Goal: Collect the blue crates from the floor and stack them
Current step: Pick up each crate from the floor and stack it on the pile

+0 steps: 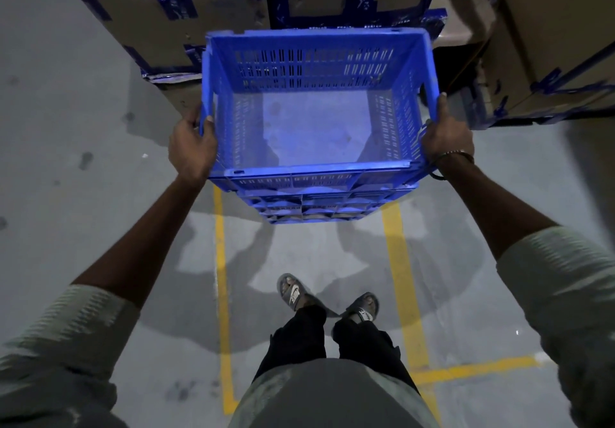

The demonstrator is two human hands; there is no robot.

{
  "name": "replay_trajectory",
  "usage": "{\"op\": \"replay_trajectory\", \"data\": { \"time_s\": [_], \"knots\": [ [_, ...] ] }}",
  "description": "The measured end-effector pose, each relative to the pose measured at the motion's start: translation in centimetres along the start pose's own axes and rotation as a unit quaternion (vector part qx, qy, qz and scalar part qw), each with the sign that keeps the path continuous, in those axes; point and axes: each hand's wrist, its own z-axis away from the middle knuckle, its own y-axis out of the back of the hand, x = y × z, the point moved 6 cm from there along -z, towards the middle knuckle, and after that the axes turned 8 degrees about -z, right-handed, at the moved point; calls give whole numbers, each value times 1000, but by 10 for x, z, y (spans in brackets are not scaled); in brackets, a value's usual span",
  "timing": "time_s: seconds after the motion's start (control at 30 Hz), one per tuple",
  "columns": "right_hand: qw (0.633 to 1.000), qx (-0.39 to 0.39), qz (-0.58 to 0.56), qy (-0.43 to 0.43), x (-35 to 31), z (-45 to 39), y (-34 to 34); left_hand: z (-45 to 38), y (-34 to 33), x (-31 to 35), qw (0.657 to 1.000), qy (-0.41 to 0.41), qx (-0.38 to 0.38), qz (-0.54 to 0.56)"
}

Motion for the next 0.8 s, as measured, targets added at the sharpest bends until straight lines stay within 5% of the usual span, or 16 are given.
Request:
{"op": "replay_trajectory", "data": {
  "time_s": [0.43,0.8],
  "knots": [
    [999,20,42,1,-6,2,13,6,-16,1,1000,0,-25,8],
    [999,12,34,-4,0,14,29,2,-27,-9,991,-30,-64,116]
  ]
}}
